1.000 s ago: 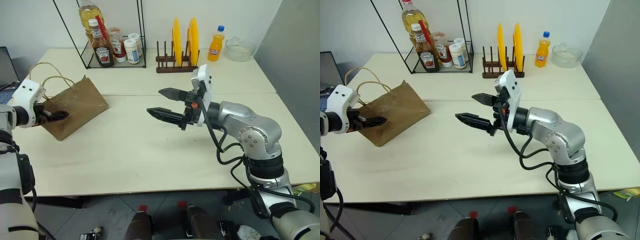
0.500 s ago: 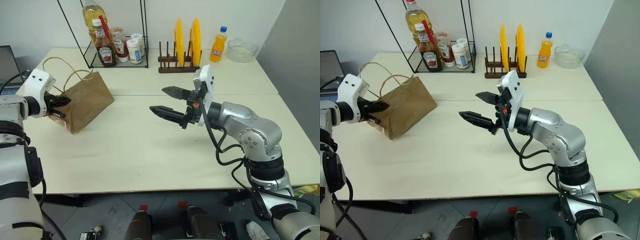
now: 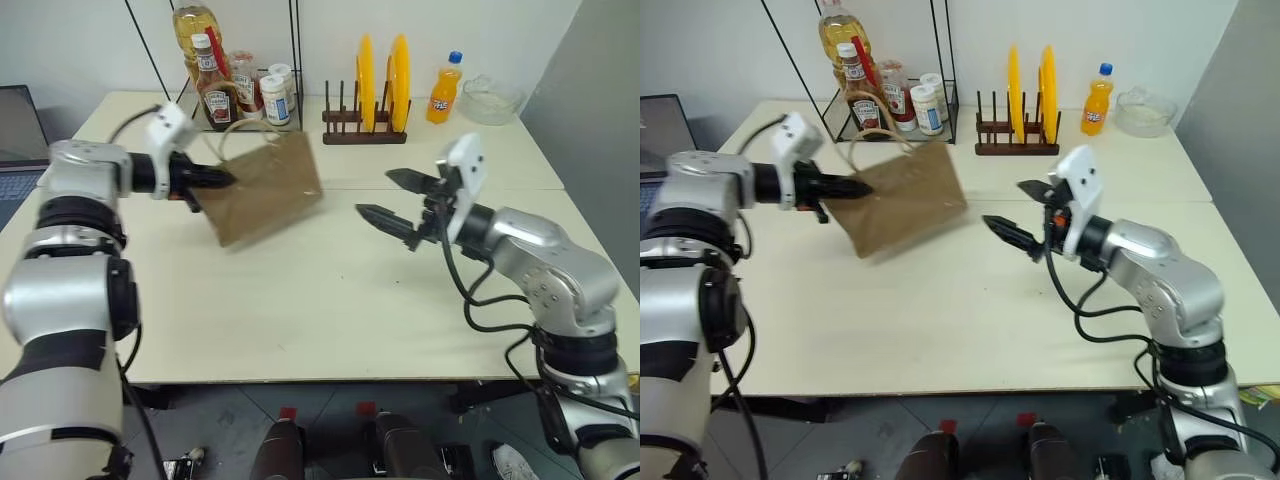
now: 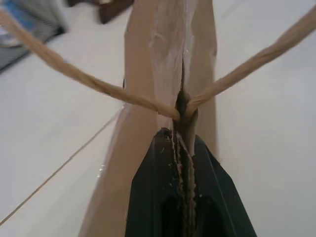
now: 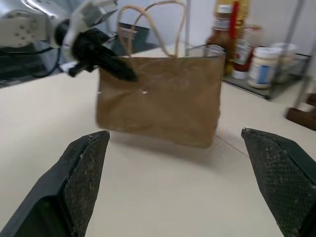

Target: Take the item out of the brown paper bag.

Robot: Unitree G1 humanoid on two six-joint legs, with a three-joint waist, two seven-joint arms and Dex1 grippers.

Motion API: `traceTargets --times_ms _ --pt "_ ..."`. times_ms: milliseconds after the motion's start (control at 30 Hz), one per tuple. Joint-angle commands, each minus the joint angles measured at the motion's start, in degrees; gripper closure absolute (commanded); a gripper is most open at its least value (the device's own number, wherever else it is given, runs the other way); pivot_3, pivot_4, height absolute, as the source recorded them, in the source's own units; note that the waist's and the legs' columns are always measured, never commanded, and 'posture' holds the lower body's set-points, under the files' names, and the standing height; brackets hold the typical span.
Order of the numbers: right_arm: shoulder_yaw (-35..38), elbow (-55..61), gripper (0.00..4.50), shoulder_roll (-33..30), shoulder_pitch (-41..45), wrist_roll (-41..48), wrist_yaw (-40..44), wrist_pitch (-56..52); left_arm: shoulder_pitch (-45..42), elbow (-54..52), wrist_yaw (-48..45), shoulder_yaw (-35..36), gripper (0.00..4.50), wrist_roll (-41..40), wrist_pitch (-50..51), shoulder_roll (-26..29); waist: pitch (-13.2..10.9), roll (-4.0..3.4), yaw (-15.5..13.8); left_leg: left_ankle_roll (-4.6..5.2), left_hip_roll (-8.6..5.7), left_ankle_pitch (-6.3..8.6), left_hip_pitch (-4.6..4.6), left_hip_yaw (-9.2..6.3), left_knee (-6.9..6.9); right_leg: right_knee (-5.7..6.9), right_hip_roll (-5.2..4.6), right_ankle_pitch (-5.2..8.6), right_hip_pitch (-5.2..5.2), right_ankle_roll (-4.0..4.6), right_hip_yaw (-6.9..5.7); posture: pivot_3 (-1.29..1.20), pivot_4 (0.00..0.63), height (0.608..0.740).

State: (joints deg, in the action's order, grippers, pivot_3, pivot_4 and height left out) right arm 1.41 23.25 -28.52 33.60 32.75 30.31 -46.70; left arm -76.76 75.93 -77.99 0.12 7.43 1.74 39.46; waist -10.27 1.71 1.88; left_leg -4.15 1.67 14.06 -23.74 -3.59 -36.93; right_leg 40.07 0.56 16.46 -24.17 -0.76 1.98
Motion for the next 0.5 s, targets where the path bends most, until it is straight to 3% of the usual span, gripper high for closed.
traceTargets --times_ms 33,267,500 --pt "3.5 6.9 0.00 -1.2 -3.6 0.5 -3.1 -1.3 -2.0 -2.2 0.1 -1.0 4.46 0.3 -4.9 -2.8 0.0 0.01 0.0 0.00 0.00 0.00 -0.02 0.00 -0.02 -0.01 0.00 0.00 0.00 0.00 0.01 0.00 0.150 0.740" --pt "6.3 15.4 0.00 -2.2 -11.7 1.0 -7.6 -5.3 -4.3 -0.6 1.4 -2.0 4.46 1.1 -8.1 -10.2 0.0 0.01 0.6 0.01 0.00 0.00 -0.03 0.02 -0.03 0.06 0.02 0.00 -0.03 0.00 0.07 0.00 0.150 0.740" --pt "8.8 18.4 0.00 -1.3 -16.0 0.9 -11.8 -6.7 -5.5 0.6 8.4 -2.8 4.46 3.3 -11.4 -13.3 0.0 0.02 0.6 0.01 -0.03 0.00 0.00 0.09 -0.04 0.10 0.03 0.00 -0.02 -0.01 0.16 0.00 0.150 0.740"
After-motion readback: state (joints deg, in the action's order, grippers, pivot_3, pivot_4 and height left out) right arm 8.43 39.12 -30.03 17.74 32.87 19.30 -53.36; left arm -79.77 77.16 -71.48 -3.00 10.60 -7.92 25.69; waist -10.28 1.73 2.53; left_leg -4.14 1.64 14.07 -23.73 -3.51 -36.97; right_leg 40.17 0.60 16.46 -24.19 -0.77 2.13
